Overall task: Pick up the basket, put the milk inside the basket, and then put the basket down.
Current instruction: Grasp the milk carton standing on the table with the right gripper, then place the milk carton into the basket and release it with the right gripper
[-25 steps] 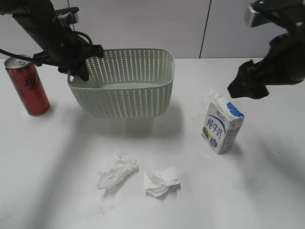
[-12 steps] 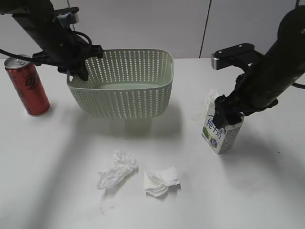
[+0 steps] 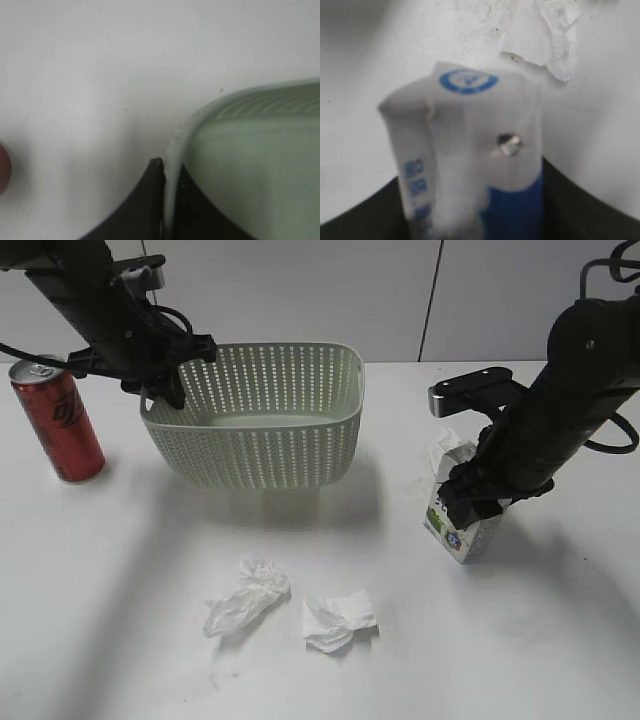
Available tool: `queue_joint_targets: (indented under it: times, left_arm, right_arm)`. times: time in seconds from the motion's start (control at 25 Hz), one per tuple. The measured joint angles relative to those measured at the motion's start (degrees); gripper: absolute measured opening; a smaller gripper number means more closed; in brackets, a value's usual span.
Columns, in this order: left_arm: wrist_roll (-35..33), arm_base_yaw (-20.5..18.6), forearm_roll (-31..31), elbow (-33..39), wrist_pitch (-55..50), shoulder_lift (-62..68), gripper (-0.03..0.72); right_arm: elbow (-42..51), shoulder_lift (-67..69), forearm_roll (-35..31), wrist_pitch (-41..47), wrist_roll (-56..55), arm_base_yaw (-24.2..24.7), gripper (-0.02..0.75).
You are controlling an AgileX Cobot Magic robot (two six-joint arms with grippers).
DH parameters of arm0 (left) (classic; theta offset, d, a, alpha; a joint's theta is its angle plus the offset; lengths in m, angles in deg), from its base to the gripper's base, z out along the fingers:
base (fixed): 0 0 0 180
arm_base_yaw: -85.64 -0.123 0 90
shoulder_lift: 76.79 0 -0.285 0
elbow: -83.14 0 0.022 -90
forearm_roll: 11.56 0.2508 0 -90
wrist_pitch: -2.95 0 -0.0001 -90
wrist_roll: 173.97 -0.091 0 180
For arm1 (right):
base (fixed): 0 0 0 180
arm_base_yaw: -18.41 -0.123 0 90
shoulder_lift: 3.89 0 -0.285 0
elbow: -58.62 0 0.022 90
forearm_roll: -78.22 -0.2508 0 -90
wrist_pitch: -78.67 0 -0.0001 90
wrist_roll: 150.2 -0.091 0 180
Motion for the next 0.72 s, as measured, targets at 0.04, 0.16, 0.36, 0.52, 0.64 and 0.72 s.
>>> queue_joint_targets:
  times: [0.04,0.16,0.36,0.52,0.64,0.72]
  left_arm:
    - [0.0,0.0,0.0,0.0,0.0,0.0,0.0]
    - [0.0,0.0,0.0,0.0,0.0,0.0,0.0]
    - [0.0,0.0,0.0,0.0,0.04,0.0,0.0]
    - [0.0,0.0,0.0,0.0,0.04,0.0,0.0]
    - [0.0,0.0,0.0,0.0,0.04,0.0,0.0]
    - [0.0,0.0,0.0,0.0,0.04,0.0,0.0]
  right_arm:
    - [-0.2,0.0,-0.04,0.3,0.0,0.0,0.352]
    - [-1.52,0.18,-0.07,2.97,0.44,-0.11,0.327]
    - [-7.4,0.43,-0.07,12.26,1.01,-0.18,0.325]
    - [-15.23,0.43,-0.07,20.94,1.85,-0.18,0.323]
    - [-24.15,0.44,-0.07,28.56,2.12,-0.18,0.323]
    - [-30.25,0.44,-0.07,32.18,2.16,-0.42,0.323]
